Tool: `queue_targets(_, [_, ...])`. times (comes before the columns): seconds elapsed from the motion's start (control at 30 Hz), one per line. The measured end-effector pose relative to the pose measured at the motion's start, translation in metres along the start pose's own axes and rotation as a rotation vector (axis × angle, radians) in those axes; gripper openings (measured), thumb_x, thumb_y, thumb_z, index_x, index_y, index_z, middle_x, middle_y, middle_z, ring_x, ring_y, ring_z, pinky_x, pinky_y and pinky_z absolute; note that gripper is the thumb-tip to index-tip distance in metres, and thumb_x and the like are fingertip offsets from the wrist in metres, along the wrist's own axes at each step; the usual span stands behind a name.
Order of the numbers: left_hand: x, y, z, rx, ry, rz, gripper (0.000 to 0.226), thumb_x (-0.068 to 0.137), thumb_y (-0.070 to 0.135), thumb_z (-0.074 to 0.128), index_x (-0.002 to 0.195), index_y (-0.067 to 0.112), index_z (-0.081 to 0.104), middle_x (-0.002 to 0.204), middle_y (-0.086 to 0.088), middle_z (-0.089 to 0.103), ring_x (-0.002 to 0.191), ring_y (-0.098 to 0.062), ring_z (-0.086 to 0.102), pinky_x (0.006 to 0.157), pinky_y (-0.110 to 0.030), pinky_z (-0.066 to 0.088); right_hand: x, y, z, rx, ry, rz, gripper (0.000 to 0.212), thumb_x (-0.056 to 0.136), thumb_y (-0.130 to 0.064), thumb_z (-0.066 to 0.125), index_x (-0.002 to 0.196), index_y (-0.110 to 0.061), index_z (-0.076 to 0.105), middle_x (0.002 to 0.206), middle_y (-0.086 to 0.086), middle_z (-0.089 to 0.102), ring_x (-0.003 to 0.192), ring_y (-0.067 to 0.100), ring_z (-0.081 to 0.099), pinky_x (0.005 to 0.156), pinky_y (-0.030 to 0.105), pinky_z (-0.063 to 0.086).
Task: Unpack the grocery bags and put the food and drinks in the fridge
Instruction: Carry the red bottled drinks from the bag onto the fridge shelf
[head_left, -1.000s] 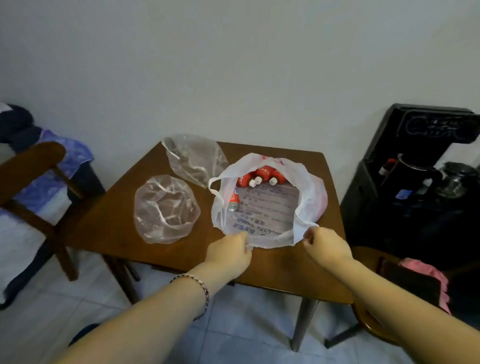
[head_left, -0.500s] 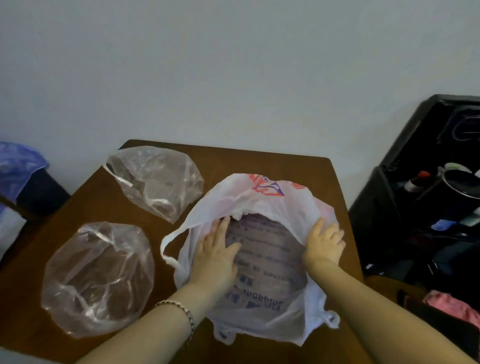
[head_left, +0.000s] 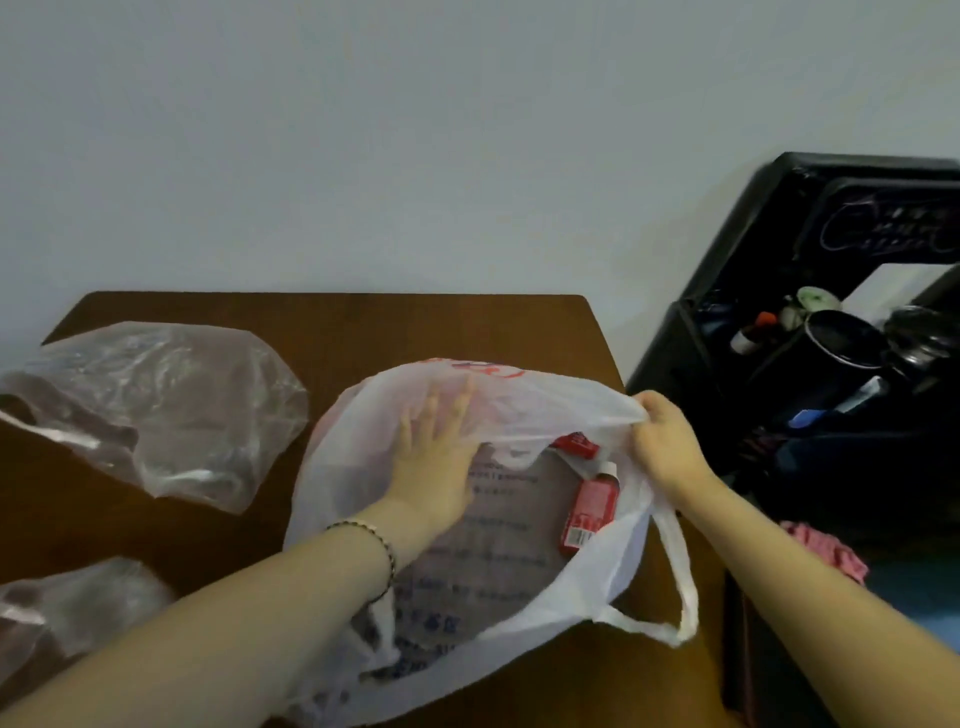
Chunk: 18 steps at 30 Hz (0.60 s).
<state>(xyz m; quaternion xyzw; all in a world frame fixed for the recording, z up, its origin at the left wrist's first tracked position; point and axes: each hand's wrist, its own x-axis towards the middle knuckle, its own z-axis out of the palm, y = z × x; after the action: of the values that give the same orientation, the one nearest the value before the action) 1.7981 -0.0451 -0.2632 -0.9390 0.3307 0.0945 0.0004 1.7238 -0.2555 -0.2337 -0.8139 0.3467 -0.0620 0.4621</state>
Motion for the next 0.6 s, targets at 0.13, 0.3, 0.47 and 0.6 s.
queue_targets(0.13, [0.055,-0.009,-0.016,-0.437,0.137,-0.113,0.067,0.096,0.024,0.052,0.150,0.025,0.014,0.143,-0.003,0.042,0.123,-0.024,0.047,0.104,-0.040,0.042,0.007,0.009,-0.002,-0.882,0.046,-0.122,0.084,0.077,-0.063,0.060,0.137,-0.016,0.024,0.103,0.006,0.056,0.087,0.025,0.064,0.063,0.029,0.048])
queue_targets(0.3, [0.082,-0.009,-0.027,-0.407,0.103,0.108,0.047,0.097,0.038,0.048,0.141,0.027,0.034,0.130,0.002,0.054,0.114,-0.020,0.056,0.093,-0.029,0.046,0.035,0.044,0.021,-1.159,-0.067,0.064,0.071,0.087,-0.025,0.062,0.144,-0.012,0.021,0.127,0.013,0.043,0.100,0.025,0.060,0.071,0.028,0.049])
queue_targets(0.47, [0.083,-0.007,-0.005,-0.167,-0.101,0.211,0.077,0.086,0.005,0.064,0.150,0.021,0.022,0.157,0.001,0.019,0.129,-0.023,0.045,0.103,-0.032,0.044,0.050,0.078,0.031,-0.351,-0.265,0.393,0.025,0.096,-0.024,0.050,0.119,-0.016,0.051,0.103,0.008,0.061,0.091,0.022,0.063,0.075,0.036,0.057])
queue_targets(0.6, [0.066,0.006,0.002,-0.240,0.029,0.131,0.051,0.090,0.016,0.059,0.137,0.023,0.043,0.150,0.001,0.024,0.133,-0.021,0.031,0.113,-0.032,0.029,0.034,0.077,0.034,0.038,-0.348,0.396,0.013,0.099,-0.023,0.045,0.107,-0.020,0.055,0.089,0.002,0.064,0.074,0.013,0.063,0.050,0.019,0.048])
